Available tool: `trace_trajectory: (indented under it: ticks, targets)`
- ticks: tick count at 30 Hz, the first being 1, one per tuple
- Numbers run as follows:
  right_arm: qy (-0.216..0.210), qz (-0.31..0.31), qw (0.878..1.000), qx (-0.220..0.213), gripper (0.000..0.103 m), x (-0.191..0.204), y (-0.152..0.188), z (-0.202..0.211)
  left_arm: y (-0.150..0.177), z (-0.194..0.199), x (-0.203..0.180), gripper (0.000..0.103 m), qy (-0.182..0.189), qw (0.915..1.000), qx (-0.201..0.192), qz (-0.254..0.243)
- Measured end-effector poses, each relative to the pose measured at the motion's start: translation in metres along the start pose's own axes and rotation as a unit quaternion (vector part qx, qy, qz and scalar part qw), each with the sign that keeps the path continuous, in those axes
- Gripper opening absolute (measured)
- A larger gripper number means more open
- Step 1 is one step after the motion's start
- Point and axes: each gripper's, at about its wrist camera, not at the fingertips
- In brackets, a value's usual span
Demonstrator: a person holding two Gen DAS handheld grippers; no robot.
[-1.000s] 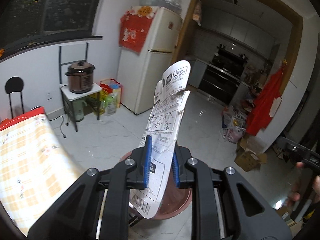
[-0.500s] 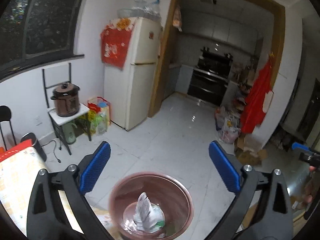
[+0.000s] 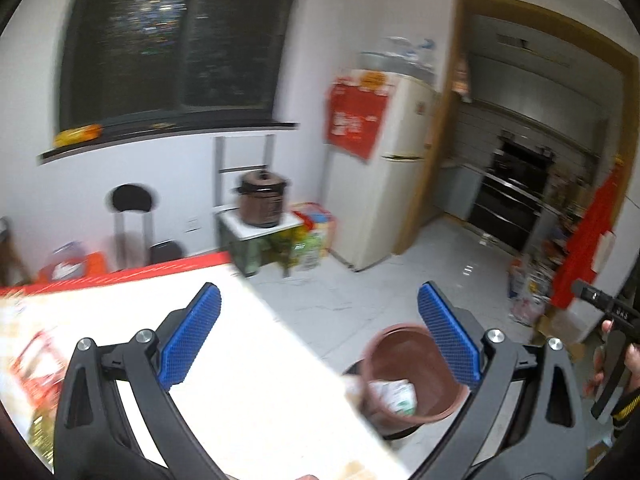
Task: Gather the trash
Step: 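Bring both tools back over the trash on the table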
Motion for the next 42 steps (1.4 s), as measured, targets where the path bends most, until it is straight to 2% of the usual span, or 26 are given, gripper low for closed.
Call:
trace_trajectory:
  ticks: [4,9,14,18,21,23,28,33,36,39,42]
  targets:
    - [-0.031,0.022,0.999,0.015,0.098,0.052,0.015,-0.016,0.026,0.059,0.063,0.097,-0.062,0.9978,0.002,0.022]
    - [-0.056,0.045,0.997,0.035,0.098,0.120,0.038,-0.027,0.064,0.138,0.141,0.097,-0.124,0.9901,0.001,0.066]
    - [-0.082,0.057,0.993,0.059,0.098,0.198,0.075,-0.025,0.113,0.221,0.222,0.097,-0.177,0.9762,-0.004,0.126]
    - [-0.098,0.083,0.988,0.088,0.098,0.261,0.110,-0.023,0.152,0.268,0.272,0.097,-0.218,0.9637,-0.009,0.153]
    - [-0.113,0.093,0.983,0.108,0.098,0.297,0.134,-0.021,0.178,0.291,0.300,0.097,-0.230,0.9579,-0.015,0.171]
    - [-0.118,0.106,0.980,0.122,0.098,0.326,0.153,-0.020,0.197,0.301,0.319,0.097,-0.231,0.9555,-0.014,0.183]
    - [-0.119,0.126,0.974,0.145,0.098,0.384,0.199,-0.015,0.240,0.308,0.358,0.097,-0.213,0.9566,0.009,0.198]
    - [-0.115,0.126,0.971,0.169,0.098,0.414,0.238,-0.007,0.271,0.295,0.388,0.097,-0.176,0.9574,0.044,0.225]
    - [-0.110,0.138,0.967,0.182,0.098,0.426,0.267,-0.006,0.281,0.289,0.391,0.097,-0.162,0.9611,0.061,0.215]
    - [-0.104,0.170,0.957,0.212,0.098,0.439,0.299,-0.009,0.288,0.283,0.387,0.097,-0.157,0.9636,0.077,0.203]
    - [-0.105,0.217,0.939,0.246,0.098,0.450,0.334,-0.012,0.297,0.278,0.383,0.097,-0.153,0.9628,0.090,0.203]
Point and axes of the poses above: each gripper's, at about its wrist camera, not at the fingertips, and z roughly against the way its jaws point, x to its left, y to its underside, and after that the axes turned 9 degrees about -z, right-handed
